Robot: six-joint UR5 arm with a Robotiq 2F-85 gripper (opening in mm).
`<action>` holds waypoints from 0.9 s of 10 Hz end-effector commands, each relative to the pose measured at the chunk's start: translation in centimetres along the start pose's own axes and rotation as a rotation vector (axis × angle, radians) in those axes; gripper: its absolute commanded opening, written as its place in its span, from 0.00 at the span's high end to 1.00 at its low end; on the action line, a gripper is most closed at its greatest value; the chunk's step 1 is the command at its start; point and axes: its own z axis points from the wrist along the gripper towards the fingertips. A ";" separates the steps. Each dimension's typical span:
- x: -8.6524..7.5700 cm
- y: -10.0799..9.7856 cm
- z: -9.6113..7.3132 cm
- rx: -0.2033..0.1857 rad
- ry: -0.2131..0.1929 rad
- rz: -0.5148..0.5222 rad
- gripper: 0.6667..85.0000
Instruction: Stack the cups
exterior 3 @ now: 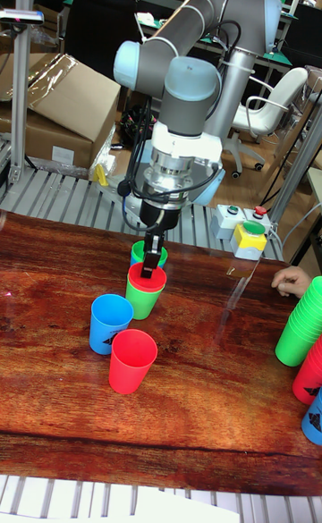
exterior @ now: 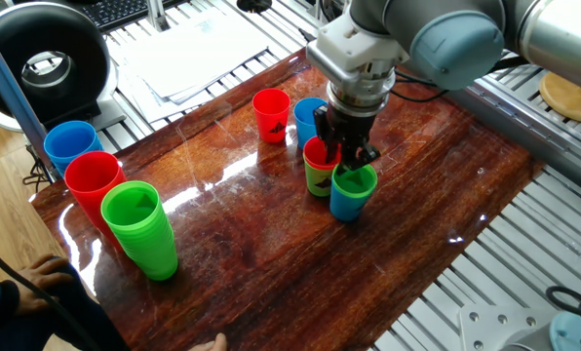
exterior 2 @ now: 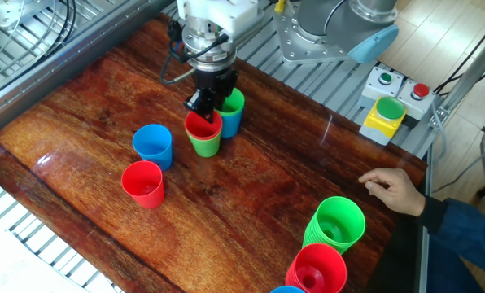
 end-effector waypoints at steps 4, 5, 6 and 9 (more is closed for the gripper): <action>-0.1 -1.1 -0.4 0.044 -0.006 0.039 0.99; -0.3 -0.8 -0.8 0.029 -0.011 0.047 0.99; -0.7 -0.4 -1.7 0.010 -0.010 0.056 0.99; -1.6 -0.1 -4.0 -0.016 -0.013 0.041 0.99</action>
